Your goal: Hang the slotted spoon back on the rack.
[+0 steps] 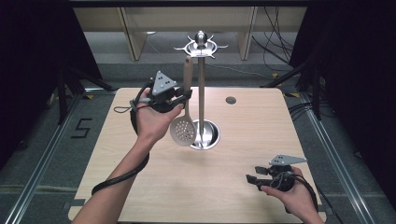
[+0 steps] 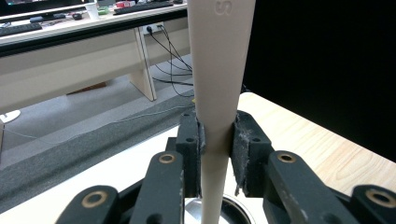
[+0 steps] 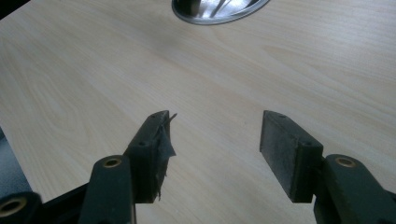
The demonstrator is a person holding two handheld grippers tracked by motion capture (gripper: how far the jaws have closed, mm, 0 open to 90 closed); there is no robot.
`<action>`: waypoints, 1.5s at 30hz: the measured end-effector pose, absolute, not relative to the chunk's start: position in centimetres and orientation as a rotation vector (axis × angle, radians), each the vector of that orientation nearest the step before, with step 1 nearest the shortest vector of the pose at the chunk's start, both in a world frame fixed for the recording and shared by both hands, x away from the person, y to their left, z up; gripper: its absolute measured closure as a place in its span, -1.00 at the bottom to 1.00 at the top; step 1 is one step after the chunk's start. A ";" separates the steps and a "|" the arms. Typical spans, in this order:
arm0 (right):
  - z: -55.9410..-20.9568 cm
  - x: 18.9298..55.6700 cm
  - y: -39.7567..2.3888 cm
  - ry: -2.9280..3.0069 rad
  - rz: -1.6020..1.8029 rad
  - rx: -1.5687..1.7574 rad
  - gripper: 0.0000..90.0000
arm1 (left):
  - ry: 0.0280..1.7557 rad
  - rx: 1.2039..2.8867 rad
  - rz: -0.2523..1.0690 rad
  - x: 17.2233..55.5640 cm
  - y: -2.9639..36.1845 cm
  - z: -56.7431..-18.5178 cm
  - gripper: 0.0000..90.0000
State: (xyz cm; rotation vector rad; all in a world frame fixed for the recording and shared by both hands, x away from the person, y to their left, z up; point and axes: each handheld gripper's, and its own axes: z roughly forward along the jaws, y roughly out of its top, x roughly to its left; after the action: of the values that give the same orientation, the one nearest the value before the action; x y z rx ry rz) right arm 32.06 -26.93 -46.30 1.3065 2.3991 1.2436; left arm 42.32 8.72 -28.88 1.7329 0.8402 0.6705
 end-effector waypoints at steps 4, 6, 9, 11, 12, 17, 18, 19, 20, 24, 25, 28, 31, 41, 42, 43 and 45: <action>-46.3 32.0 -27.0 2.396 1.234 1.300 -0.03 | 0.843 1.734 0.665 42.5 8.5 -28.8 0.64; -46.2 32.0 -27.0 2.399 1.225 1.299 -0.03 | 0.842 1.733 0.662 42.6 8.5 -28.9 0.64; -46.2 32.0 -27.0 2.400 1.225 1.303 -0.03 | 0.830 1.726 0.657 42.6 8.6 -29.2 0.63; -46.3 32.1 -27.1 2.399 1.222 1.278 -0.03 | 0.818 1.722 0.663 42.5 8.7 -29.3 0.62; -46.3 32.1 -27.1 2.400 1.222 1.277 -0.03 | 0.804 1.723 0.671 42.4 8.8 -29.3 0.59; -46.3 32.1 -27.1 2.400 1.221 1.278 -0.03 | 0.748 1.721 0.699 41.4 9.8 -29.6 0.28; -46.2 32.1 -27.1 2.400 1.221 1.276 -0.03 | 0.738 1.725 0.704 41.2 10.1 -29.7 0.20; -46.2 32.1 -27.1 2.400 1.220 1.277 -0.03 | 0.732 1.725 0.709 40.9 10.3 -29.9 0.14; -46.2 32.1 -27.1 2.401 1.219 1.278 -0.03 | 0.723 1.727 0.713 40.7 10.6 -30.1 0.10; -46.4 32.2 -27.0 2.400 1.251 1.274 -0.03 | 0.713 1.725 0.722 39.5 12.2 -31.0 -0.03; -46.2 32.1 -27.1 2.400 1.221 1.280 -0.03 | 0.715 1.727 0.728 39.3 12.5 -31.2 -0.05; -46.2 32.1 -27.0 2.397 1.216 1.285 -0.03 | 0.726 1.727 0.737 38.6 13.5 -31.9 -0.08; -46.2 32.1 -27.1 2.396 1.215 1.287 -0.03 | 0.735 1.743 0.742 37.9 14.4 -32.7 -0.10; -46.2 32.1 -27.1 2.396 1.214 1.286 -0.03 | 0.762 1.805 0.742 36.3 16.9 -35.8 -0.11; -46.2 32.1 -27.1 2.396 1.214 1.287 -0.03 | 0.766 1.806 0.741 36.2 17.0 -36.1 -0.12; -46.3 32.1 -27.0 2.396 1.233 1.287 -0.03 | 0.769 1.816 0.743 36.1 17.2 -36.6 -0.12; -46.3 32.1 -27.0 2.398 1.235 1.285 -0.03 | 0.775 1.830 0.740 36.0 17.6 -37.3 -0.12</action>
State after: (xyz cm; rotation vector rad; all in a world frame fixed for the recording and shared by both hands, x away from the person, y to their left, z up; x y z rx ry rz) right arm 32.14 -27.03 -46.32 1.2846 2.3980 1.2355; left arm 35.97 17.63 -37.33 1.8301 0.7754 0.7405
